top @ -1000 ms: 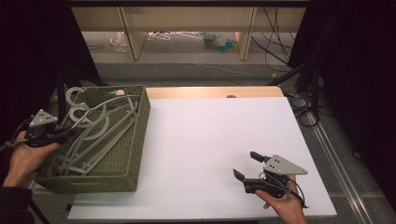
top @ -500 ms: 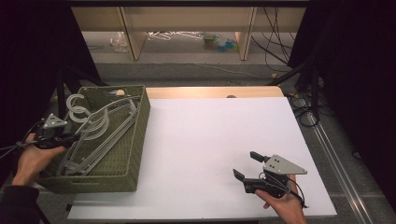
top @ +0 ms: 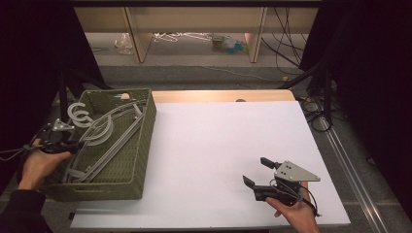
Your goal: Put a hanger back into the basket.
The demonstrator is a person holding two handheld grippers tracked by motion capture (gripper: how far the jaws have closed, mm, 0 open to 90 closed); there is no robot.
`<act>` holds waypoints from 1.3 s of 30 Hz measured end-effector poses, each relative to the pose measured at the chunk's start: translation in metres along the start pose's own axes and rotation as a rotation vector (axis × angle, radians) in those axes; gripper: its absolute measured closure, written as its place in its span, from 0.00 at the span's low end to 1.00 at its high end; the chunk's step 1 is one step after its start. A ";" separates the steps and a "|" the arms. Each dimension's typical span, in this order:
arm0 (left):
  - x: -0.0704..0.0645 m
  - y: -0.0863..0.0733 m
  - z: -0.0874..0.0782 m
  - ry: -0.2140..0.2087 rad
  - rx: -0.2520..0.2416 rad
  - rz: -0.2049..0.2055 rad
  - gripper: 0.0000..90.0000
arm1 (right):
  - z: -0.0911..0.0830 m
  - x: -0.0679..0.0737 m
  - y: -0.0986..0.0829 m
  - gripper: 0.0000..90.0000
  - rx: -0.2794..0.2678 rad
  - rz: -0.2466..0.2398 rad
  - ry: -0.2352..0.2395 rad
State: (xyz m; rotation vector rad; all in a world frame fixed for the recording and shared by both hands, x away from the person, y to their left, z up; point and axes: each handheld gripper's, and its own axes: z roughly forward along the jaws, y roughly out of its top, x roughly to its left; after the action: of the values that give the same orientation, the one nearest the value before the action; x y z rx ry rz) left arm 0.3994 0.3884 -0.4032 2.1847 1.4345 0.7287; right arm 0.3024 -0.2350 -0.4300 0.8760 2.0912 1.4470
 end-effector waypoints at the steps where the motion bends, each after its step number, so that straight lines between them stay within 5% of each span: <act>1: 0.000 0.000 0.000 0.011 0.002 0.004 0.87 | 0.000 0.000 0.000 0.18 0.002 -0.001 -0.001; 5: 0.000 0.000 -0.006 0.006 -0.040 -0.042 0.81 | 0.000 0.000 0.000 0.18 -0.001 -0.001 -0.001; 15: -0.013 0.004 -0.030 -0.013 -0.157 -0.065 0.63 | 0.000 0.000 0.000 0.18 -0.003 -0.001 -0.003; 21: -0.023 0.009 -0.040 -0.059 -0.211 -0.079 0.51 | 0.000 0.000 0.000 0.18 -0.004 -0.003 -0.001; 31: -0.046 0.015 -0.049 -0.112 -0.311 -0.119 0.44 | 0.000 0.001 0.000 0.18 0.005 0.008 0.003; 39: -0.061 0.017 -0.050 -0.147 -0.336 -0.098 0.41 | 0.000 0.001 0.000 0.18 0.001 0.014 0.005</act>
State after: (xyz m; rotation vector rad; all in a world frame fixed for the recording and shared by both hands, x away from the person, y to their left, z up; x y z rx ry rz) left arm 0.3595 0.3285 -0.3658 1.8575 1.2355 0.7018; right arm 0.3016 -0.2338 -0.4303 0.8906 2.0935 1.4564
